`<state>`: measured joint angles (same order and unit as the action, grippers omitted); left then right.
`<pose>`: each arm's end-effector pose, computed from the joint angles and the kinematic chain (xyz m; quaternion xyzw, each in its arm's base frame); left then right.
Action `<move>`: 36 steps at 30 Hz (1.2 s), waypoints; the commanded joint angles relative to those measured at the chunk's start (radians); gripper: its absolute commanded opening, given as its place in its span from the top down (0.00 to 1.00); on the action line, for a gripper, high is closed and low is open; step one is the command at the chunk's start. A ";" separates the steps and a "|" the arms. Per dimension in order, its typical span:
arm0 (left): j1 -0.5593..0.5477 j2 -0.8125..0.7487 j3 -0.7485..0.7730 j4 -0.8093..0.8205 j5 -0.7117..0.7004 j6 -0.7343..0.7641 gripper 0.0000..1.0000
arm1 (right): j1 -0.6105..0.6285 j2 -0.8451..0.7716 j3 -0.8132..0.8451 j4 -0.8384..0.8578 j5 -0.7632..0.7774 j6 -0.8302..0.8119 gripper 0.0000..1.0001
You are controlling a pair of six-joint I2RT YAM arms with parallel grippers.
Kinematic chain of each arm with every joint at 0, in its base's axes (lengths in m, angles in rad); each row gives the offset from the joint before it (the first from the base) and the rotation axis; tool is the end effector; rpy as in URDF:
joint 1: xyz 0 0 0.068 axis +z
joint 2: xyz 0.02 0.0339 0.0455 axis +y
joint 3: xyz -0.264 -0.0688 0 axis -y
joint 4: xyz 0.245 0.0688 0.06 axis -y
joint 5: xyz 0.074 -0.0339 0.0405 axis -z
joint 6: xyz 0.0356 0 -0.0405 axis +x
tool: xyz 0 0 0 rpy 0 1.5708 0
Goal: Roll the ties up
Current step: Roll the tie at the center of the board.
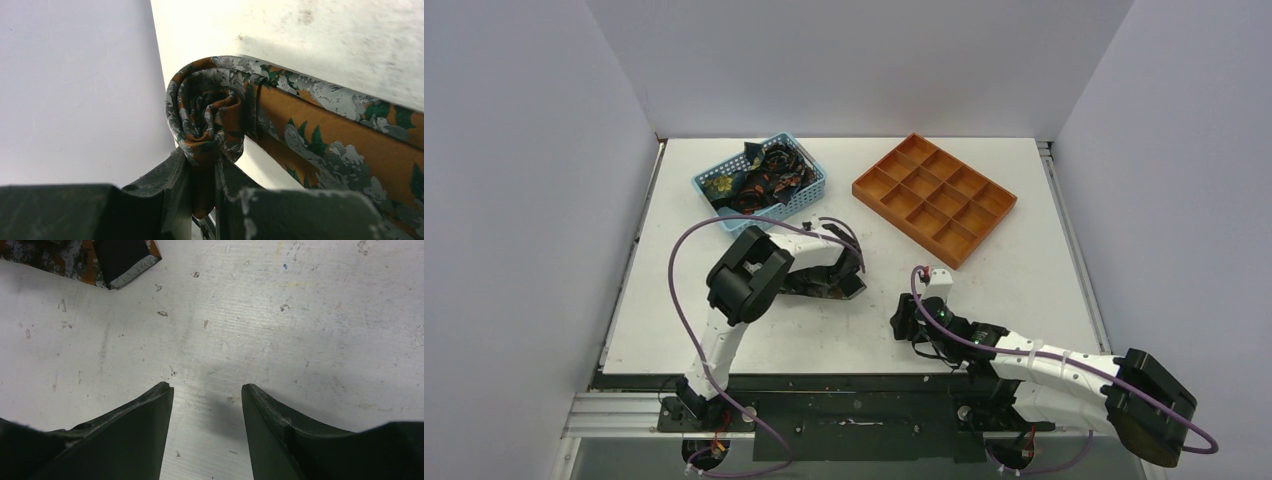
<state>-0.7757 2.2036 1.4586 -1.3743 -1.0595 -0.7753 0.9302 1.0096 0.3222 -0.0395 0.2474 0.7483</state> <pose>0.2711 -0.2224 0.1264 0.1370 0.8307 0.5110 0.1737 0.1194 0.1455 0.1558 -0.0319 0.9062 0.2272 0.3553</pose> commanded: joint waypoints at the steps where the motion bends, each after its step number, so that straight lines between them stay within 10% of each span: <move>1: 0.019 -0.039 0.000 0.002 -0.047 0.009 1.00 | -0.002 0.010 -0.002 0.032 0.019 0.009 0.46; 14: -0.012 0.095 0.040 0.149 0.034 0.090 0.74 | -0.002 -0.011 0.006 -0.002 0.033 0.008 0.46; 23: -0.017 -0.055 -0.062 0.326 0.239 0.158 0.38 | -0.002 0.009 0.025 0.007 0.035 0.009 0.45; 36: 0.000 -0.321 -0.078 0.374 0.428 0.225 0.23 | -0.007 0.004 0.063 -0.015 0.055 -0.011 0.41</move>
<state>-0.7837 1.9827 1.3746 -1.0546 -0.7208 -0.5667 0.9298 1.0172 0.3332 -0.0631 0.2661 0.7475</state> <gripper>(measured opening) 0.752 0.582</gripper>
